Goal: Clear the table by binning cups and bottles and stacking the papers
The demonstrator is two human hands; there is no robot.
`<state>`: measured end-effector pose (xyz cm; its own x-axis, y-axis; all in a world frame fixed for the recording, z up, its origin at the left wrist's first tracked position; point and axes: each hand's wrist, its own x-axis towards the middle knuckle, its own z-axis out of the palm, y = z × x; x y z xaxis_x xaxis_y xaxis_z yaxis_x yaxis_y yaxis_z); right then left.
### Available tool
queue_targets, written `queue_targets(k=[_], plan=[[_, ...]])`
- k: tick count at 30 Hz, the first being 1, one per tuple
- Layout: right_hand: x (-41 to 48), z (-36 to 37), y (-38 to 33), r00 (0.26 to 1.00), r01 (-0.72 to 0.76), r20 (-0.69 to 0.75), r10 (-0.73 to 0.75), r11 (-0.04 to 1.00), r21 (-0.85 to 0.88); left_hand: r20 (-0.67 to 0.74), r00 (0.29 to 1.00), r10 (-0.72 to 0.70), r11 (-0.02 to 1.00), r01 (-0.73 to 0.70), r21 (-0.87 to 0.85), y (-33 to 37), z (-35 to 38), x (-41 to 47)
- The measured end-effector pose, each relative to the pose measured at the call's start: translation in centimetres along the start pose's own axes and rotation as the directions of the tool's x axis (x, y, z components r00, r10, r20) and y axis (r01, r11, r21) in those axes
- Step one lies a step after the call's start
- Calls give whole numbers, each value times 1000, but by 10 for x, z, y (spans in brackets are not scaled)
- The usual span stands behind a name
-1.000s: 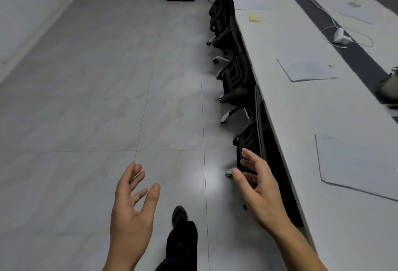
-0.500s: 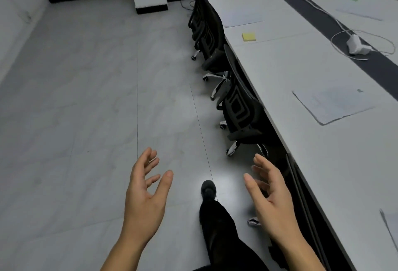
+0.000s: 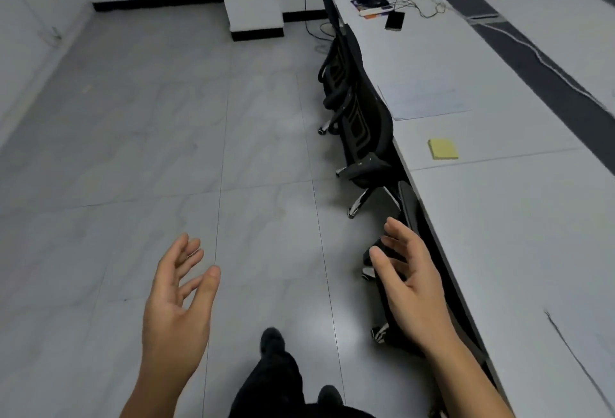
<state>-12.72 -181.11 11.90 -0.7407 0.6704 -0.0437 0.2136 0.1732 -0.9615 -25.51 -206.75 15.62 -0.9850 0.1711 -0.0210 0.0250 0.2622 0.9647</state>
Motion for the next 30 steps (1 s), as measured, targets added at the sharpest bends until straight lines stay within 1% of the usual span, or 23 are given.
queue_targets(k=[2,3,5,6,9,12,15,18,21,24,25,27,29,30], plan=[[55,16,3,1000,-7,3,8,1000,-28,-22,999,-25,1000,25,1,-12,16,53],[82,23,8,1000,-25,-17,25,999,-43,-22,999,-43,999,44,24,-19,24,81],[144,39,22,994,-73,-88,69,996,-51,6,997,-71,996,70,56,-33,46,151],[159,43,22,991,-88,-109,83,995,-46,14,997,-79,995,78,64,-33,52,171],[228,47,19,961,-199,-199,192,980,-16,83,991,-108,992,101,80,-24,84,267],[299,43,-6,927,-213,-315,203,977,3,186,982,-43,996,27,87,5,134,366],[353,35,-20,872,-224,-436,223,973,50,351,936,25,993,-65,101,37,193,447],[388,24,-17,807,-245,-530,260,964,100,493,864,100,980,-170,99,71,262,501],[423,12,6,734,-286,-605,310,948,140,601,786,145,971,-229,65,85,340,536],[462,-7,43,659,-335,-659,362,926,173,704,697,132,958,-272,89,85,422,558],[473,-13,54,634,-368,-674,379,915,168,745,658,108,957,-273,102,85,446,564],[494,-24,71,569,-415,-717,403,893,173,841,537,68,942,-313,124,90,490,578],[512,-37,86,496,-451,-745,447,866,219,910,414,30,893,-419,162,98,533,597],[519,-43,94,453,-468,-753,477,846,254,931,365,12,859,-481,177,99,555,606]])
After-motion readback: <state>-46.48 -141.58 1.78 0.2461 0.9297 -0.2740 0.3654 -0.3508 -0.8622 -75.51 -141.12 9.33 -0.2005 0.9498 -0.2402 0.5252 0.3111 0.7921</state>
